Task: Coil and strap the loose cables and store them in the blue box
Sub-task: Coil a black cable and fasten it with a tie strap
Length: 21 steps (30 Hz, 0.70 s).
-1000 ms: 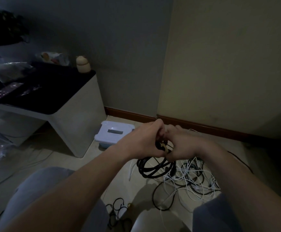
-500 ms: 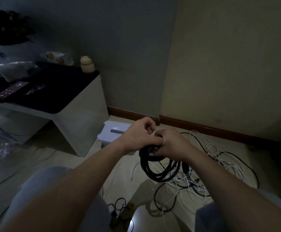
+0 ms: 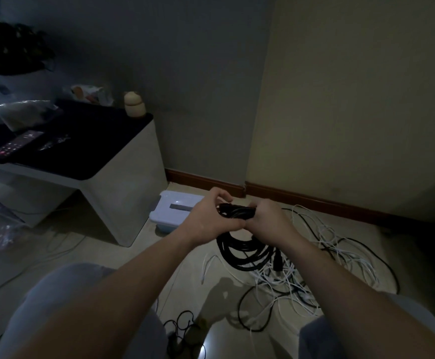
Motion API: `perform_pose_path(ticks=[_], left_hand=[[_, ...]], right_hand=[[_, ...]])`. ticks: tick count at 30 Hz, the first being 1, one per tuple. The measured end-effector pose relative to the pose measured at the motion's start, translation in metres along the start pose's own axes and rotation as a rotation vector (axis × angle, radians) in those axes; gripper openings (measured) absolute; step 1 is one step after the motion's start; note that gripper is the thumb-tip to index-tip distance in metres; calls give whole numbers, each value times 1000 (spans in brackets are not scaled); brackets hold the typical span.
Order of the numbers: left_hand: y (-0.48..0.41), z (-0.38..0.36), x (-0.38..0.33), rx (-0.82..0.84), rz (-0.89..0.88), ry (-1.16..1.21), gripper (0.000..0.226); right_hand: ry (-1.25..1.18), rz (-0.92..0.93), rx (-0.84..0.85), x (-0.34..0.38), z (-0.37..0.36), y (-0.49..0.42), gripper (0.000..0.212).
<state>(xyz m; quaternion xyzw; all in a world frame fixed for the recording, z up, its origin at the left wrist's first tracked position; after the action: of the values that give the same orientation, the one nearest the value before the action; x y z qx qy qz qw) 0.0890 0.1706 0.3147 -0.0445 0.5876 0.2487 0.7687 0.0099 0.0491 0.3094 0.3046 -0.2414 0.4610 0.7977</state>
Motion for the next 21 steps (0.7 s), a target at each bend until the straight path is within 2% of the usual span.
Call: perform_pose_path(ticks=[4,7,9,11,13,17,19,21], left_hand=[[0,-12,16,28,122,332,39],[1,-26,24,-27,156,368,15],[2,-17,19,-143,101,385,19],[3,-6,14,-209,69,354,22],[1,-4,10,-181,44,357,26],[-3,-15,6,1,80,571,38],[-3,-17,4,59,85,615,45],[-6,-17,5,52,71,675,48]], right_hand=[[-286,-53,-96,-12,5,0,14],[-409,-110,-176,-21,13,2,19],[-511,-116,-149,-20,7,3,16],[-713,-107,-56,-14,-4,2,11],[-878,-77,77,-5,-11,3,10],[-1047,-22,246,8,-13,13,20],[-1083,-22,258,11,-18,16,27],[-1092,-51,187,7,-21,13,28]])
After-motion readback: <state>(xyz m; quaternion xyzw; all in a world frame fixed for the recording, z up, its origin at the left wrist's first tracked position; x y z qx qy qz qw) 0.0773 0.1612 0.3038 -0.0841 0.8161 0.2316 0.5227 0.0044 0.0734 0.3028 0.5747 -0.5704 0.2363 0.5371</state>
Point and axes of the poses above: each hand's wrist, its own y-axis away from the middle knuckle, its own z-axis out of the back of the hand, x = y × z, the point moved 9 cm from there along -y, towards the middle knuckle, and after that the axes turned 12 degrees about x, right-handed, at the moved point
